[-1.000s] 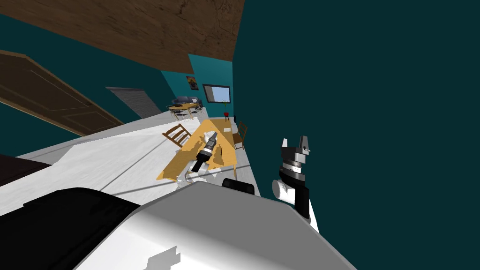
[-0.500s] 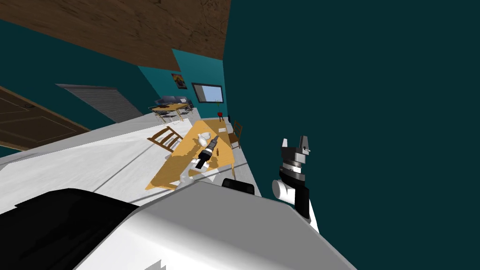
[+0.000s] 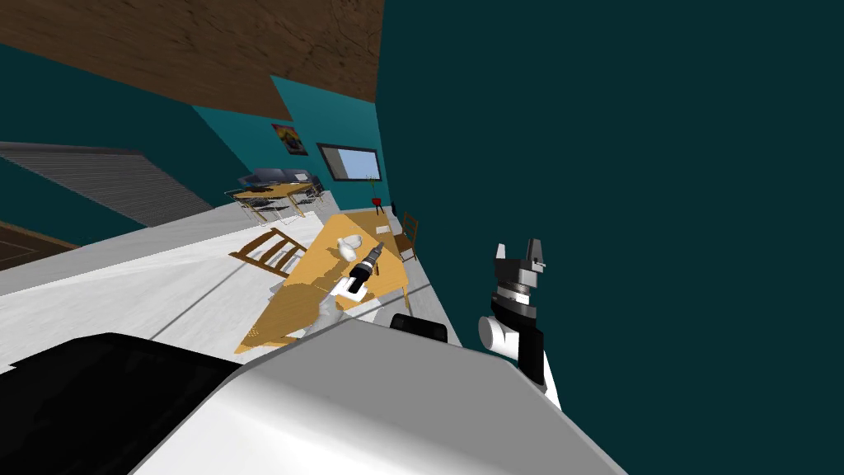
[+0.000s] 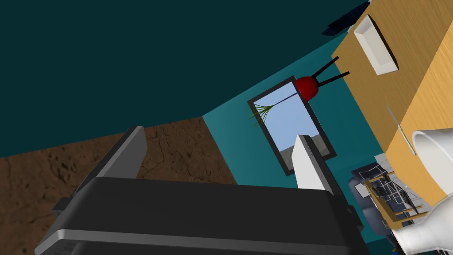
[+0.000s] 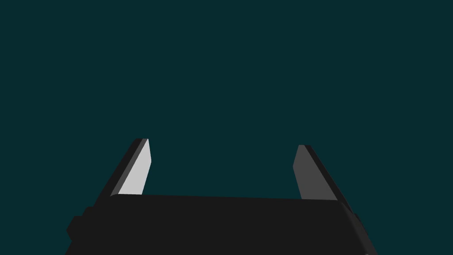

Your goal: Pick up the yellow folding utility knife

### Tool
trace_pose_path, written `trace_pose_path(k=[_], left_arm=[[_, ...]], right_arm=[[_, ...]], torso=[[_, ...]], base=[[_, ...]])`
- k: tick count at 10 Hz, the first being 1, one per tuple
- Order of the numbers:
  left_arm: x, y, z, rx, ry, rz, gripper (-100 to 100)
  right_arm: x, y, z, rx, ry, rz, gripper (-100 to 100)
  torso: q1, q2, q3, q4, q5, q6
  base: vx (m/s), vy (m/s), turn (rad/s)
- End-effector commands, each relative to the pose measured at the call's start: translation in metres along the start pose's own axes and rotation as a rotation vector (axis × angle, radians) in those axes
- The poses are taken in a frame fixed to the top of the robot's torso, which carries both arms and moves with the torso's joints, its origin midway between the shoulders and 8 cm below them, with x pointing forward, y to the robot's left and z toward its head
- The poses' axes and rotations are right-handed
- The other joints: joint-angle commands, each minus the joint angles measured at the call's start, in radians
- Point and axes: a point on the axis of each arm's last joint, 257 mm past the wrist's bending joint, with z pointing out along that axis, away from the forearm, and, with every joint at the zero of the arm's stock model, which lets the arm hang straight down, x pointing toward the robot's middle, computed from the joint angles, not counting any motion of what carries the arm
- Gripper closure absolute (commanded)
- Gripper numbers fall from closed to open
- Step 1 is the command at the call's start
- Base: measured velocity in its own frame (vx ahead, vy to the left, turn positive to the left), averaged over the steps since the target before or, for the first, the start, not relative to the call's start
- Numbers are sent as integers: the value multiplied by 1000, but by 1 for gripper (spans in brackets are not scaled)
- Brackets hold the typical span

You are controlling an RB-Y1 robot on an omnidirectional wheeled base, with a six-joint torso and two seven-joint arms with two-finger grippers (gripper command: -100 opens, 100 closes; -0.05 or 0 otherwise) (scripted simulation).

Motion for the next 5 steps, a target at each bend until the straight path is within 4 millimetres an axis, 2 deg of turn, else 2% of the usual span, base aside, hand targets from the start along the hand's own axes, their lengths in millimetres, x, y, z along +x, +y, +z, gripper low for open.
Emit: trace_pose_path(k=[1,2,4,5], left_arm=[[-6,21,7,-50,-3,47,-100],[-4,27,6,-62,1,47,-100],[-12,64,12,-156,-7,110,-100],[-10,70,11,-168,-2,123,-100]], right_arm=[[0,0,0,0,0,0,0],[0,0,0,0,0,0,0],[0,0,0,0,0,0,0],[0,0,0,0,0,0,0]], torso=[[0,0,0,0,0,0],[0,0,0,0,0,1],[0,-1,-1,0,0,0],[0,0,0,0,0,0]], base=[[-31,7,-224],[-23,12,-96],[-29,11,-237],[-31,14,-126]])
